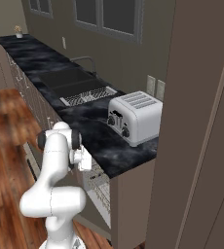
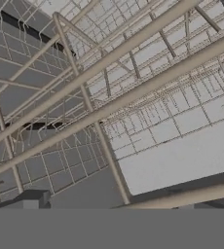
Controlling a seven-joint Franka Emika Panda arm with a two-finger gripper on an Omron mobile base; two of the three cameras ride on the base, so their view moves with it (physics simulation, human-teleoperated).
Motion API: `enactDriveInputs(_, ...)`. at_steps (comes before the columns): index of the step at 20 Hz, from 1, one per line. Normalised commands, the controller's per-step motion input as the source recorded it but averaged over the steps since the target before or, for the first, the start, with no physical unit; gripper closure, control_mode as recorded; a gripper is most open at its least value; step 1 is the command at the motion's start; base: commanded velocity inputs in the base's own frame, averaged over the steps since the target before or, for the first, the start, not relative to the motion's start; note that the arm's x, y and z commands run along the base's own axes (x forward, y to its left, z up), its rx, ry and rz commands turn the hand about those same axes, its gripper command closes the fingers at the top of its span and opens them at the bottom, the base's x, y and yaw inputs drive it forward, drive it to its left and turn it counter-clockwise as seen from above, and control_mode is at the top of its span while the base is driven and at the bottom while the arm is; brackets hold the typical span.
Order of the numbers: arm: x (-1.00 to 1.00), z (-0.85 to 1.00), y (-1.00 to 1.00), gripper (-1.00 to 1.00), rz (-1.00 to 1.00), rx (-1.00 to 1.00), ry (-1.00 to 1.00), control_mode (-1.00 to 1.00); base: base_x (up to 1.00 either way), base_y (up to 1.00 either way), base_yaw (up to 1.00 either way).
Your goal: Open the dishwasher door and pull out the top rack.
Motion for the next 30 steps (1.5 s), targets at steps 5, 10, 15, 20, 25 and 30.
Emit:
enactDriveInputs(5, 0.00, -0.25, -0.14, -1.00, -0.04, 0.01, 0.15, -1.00, 0.00, 0.00, 0.00)
enactDriveInputs(10, 0.00, -0.38, -0.08, -1.00, -0.03, 0.02, 0.17, -1.00, 0.00, 0.00, 0.00)
enactDriveInputs(15, -0.12, -0.47, 0.00, -1.00, -0.04, 0.06, 0.21, -1.00, 0.00, 0.00, 0.00)
enactDriveInputs(20, -0.34, -0.50, 0.00, -1.00, -0.05, 0.10, 0.22, -1.00, 0.00, 0.00, 0.00)
enactDriveInputs(25, -0.61, -0.59, 0.02, -1.00, -0.06, 0.09, 0.18, -1.00, 0.00, 0.00, 0.00)
enactDriveInputs(30, -0.85, -0.69, 0.21, -1.00, -0.06, 0.03, 0.13, -1.00, 0.00, 0.00, 0.00)
